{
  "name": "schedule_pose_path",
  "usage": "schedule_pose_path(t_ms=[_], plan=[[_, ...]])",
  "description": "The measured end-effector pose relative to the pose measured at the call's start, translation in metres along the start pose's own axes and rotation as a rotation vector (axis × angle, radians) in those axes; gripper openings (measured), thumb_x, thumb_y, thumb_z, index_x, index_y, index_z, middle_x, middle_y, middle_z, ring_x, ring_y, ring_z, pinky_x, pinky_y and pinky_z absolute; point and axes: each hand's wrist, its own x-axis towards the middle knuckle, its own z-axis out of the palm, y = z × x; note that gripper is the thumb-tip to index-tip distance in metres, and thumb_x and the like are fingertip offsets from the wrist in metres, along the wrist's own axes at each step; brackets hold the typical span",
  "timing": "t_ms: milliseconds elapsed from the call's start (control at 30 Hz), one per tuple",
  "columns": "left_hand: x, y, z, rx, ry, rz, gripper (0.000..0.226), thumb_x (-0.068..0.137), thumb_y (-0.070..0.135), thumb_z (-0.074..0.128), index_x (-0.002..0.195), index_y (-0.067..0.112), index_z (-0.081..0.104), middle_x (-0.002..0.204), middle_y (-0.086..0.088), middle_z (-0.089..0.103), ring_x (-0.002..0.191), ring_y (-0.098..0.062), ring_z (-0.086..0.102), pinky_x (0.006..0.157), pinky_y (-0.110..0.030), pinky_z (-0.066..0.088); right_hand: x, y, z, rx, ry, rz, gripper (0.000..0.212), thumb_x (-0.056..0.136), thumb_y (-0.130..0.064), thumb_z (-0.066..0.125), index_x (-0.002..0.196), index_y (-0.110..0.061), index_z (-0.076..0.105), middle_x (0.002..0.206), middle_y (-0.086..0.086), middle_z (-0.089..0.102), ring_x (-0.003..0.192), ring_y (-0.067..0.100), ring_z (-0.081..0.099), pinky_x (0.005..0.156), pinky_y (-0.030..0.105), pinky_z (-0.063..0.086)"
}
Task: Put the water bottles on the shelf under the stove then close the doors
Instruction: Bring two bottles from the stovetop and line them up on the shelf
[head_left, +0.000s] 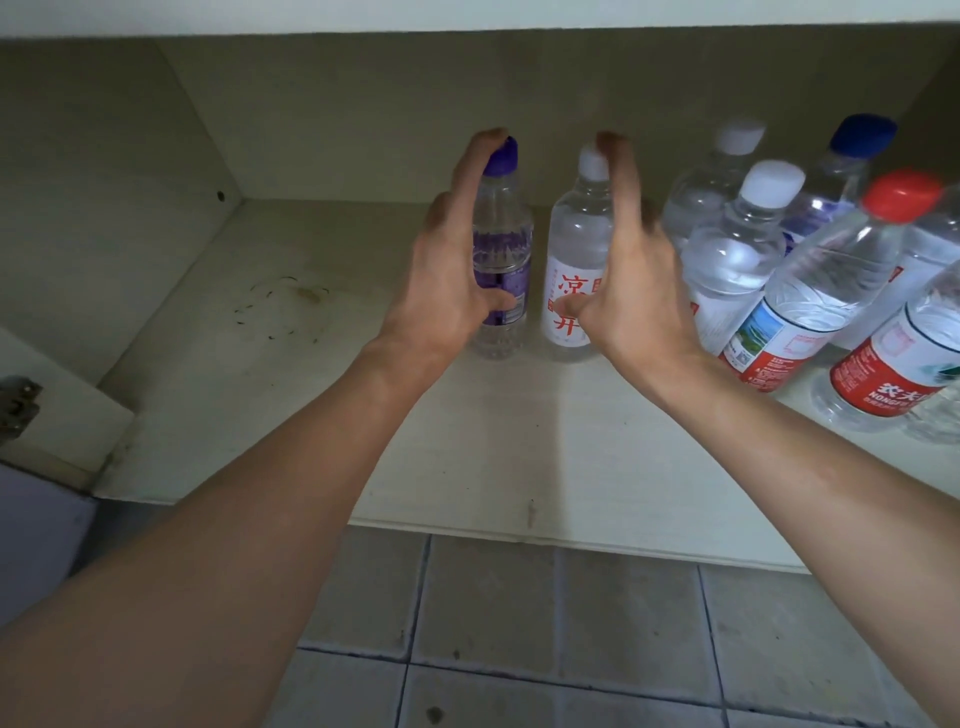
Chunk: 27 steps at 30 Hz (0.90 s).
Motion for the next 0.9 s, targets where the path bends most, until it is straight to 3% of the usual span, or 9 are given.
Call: schedule_pose_path(t_ms=[100,200,300,433,533,700,833,900], plan=[[0.010,-0.005,0.002,0.008,0.002,0.008,0.110,0.077,-0.012,0.085,0.157,0.045,0.035,0.127,-0.011,0.060,0.085,-0.002,0.068,0.058,-0.032,0.064,0.007,0.000,0.001,-0.003,-0.008,0.013,0.145,0.069,-0.004,0.097,0.151,-0.061,-0.009,0.138,0.018,0.060,0.120,0.049,0.064,0.088,0.059,0.059],[0.018,-0.010,0.003,-0.022,-0.012,-0.011,0.105,0.081,-0.009,0.084,0.157,0.043,0.035,0.130,-0.011,0.059,0.081,0.002,0.065,0.062,-0.023,0.063,0.012,0.000,0.002,0.000,0.001,0.027,0.145,0.070,-0.005,0.097,0.150,-0.063,-0.009,0.139,0.019,0.059,0.120,0.050,0.064,0.090,0.059,0.059],[0.023,-0.012,0.002,0.011,-0.008,-0.005,0.108,0.079,-0.009,0.087,0.160,0.039,0.035,0.142,-0.009,0.059,0.089,0.004,0.063,0.079,-0.019,0.061,0.014,0.000,0.003,0.009,0.002,0.037,0.144,0.071,-0.005,0.096,0.153,-0.062,-0.007,0.140,0.018,0.059,0.121,0.048,0.064,0.093,0.056,0.059],[0.026,-0.013,0.003,0.027,-0.016,-0.012,0.115,0.074,-0.012,0.088,0.154,0.049,0.032,0.139,-0.004,0.058,0.087,0.004,0.068,0.062,-0.021,0.063,0.017,0.002,0.001,0.048,-0.025,0.041,0.142,0.070,-0.006,0.096,0.163,-0.054,-0.001,0.143,0.015,0.057,0.122,0.044,0.064,0.095,0.053,0.058],[0.031,-0.018,0.003,0.118,-0.021,0.006,0.127,0.066,-0.008,0.094,0.160,0.048,0.029,0.133,-0.002,0.061,0.092,-0.010,0.071,0.064,-0.022,0.063,0.017,0.002,0.002,0.065,-0.025,0.047,0.143,0.069,-0.004,0.096,0.160,-0.058,0.000,0.143,0.013,0.057,0.122,0.042,0.065,0.095,0.052,0.059],[0.032,-0.018,0.002,0.162,-0.027,0.018,0.132,0.065,-0.007,0.096,0.164,0.043,0.026,0.136,-0.001,0.061,0.093,-0.010,0.071,0.065,-0.021,0.063,0.015,0.002,0.005,0.070,0.007,0.039,0.147,0.069,-0.003,0.097,0.155,-0.064,-0.006,0.143,0.015,0.057,0.123,0.044,0.065,0.095,0.056,0.059],[0.027,-0.018,0.003,0.189,-0.027,0.017,0.138,0.067,-0.002,0.099,0.170,0.041,0.017,0.145,0.000,0.058,0.094,-0.011,0.074,0.067,-0.022,0.064,0.010,0.003,0.010,0.050,0.050,0.033,0.147,0.071,-0.004,0.097,0.165,-0.050,-0.008,0.147,0.015,0.057,0.127,0.041,0.063,0.097,0.049,0.058],[0.022,-0.016,0.004,0.204,-0.026,-0.003,0.146,0.068,0.005,0.102,0.172,0.041,0.007,0.150,-0.002,0.057,0.107,-0.015,0.074,0.079,-0.029,0.067,0.004,0.003,0.013,0.074,0.075,0.050,0.139,0.075,-0.004,0.092,0.169,-0.042,-0.003,0.151,0.017,0.056,0.134,0.044,0.058,0.104,0.052,0.054]])
